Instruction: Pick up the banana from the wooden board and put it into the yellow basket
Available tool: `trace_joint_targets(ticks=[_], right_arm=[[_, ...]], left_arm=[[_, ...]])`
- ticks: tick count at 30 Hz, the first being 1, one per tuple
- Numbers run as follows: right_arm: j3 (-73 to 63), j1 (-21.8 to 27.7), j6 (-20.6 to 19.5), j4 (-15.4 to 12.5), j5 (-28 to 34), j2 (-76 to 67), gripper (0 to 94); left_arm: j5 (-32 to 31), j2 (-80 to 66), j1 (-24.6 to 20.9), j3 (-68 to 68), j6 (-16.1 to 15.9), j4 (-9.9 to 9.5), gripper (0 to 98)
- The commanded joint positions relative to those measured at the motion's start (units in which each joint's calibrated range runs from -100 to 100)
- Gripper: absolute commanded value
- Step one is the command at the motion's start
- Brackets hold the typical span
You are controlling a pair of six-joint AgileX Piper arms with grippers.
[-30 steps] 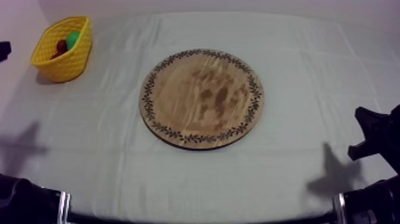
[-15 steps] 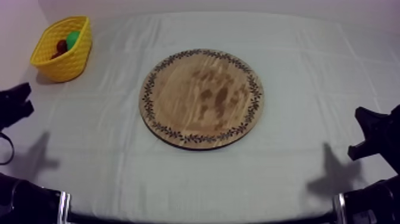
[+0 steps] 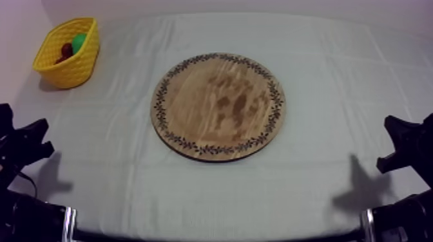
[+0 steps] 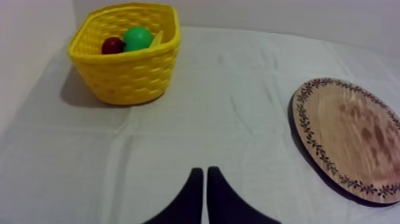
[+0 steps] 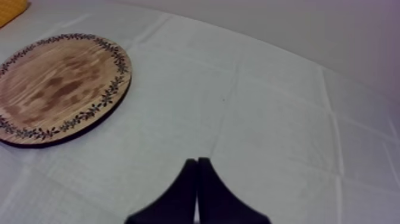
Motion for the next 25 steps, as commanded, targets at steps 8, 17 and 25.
trace_joint_targets(ticks=[8,17,25], right_arm=[[-0.03,0.04,0.0,0.0,-0.02,0.03,0.2],[-0.03,0.04,0.0,0.0,-0.02,0.03,0.2],[-0.03,0.04,-0.01,0.0,-0.02,0.03,0.2]], left_arm=[[-0.77,-4.06,0.58,0.85,1.8,-2.17,0.0],[-6.56,-5.78,1.37,2.89,9.62,-3.51,0.0],[-6.82,-5.86,1.33,2.98,8.76,-3.56,0.0]])
